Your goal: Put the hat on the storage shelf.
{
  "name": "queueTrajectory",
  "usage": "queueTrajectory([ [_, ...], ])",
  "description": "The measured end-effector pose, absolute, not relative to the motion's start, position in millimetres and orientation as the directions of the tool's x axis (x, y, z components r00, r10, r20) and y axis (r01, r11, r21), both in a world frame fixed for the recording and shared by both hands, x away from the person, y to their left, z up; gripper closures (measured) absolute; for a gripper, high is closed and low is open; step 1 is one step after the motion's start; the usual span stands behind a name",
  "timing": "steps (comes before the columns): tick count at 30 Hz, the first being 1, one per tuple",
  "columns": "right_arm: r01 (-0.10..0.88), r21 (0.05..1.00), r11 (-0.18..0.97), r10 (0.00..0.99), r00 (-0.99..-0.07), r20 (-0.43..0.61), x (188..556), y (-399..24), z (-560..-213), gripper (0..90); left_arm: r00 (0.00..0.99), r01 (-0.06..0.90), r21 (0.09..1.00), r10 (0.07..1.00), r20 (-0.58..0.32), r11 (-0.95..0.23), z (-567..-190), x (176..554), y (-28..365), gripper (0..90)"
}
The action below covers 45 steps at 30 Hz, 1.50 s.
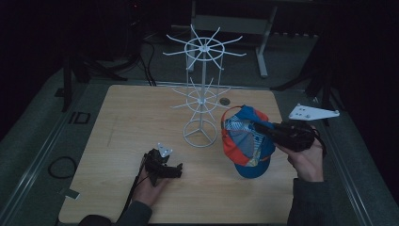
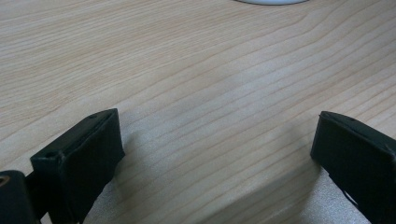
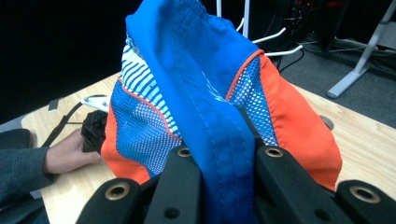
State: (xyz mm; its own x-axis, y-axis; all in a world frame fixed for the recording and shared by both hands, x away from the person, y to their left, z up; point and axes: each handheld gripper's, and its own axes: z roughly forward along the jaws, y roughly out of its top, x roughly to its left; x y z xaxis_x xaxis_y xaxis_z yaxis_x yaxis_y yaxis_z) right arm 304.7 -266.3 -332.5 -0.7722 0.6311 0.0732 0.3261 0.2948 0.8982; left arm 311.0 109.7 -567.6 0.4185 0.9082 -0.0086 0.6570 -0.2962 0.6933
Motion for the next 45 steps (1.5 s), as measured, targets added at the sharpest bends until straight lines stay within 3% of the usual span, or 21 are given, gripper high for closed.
queueTrajectory([
  [45,0.267,0.933,0.241,0.663,-0.747,0.043,311.9,-269.7,-292.0,84.7,0.419,0.657,0.693,0.908,-0.009,-0.296,-567.6,311.0,109.8,2.6],
])
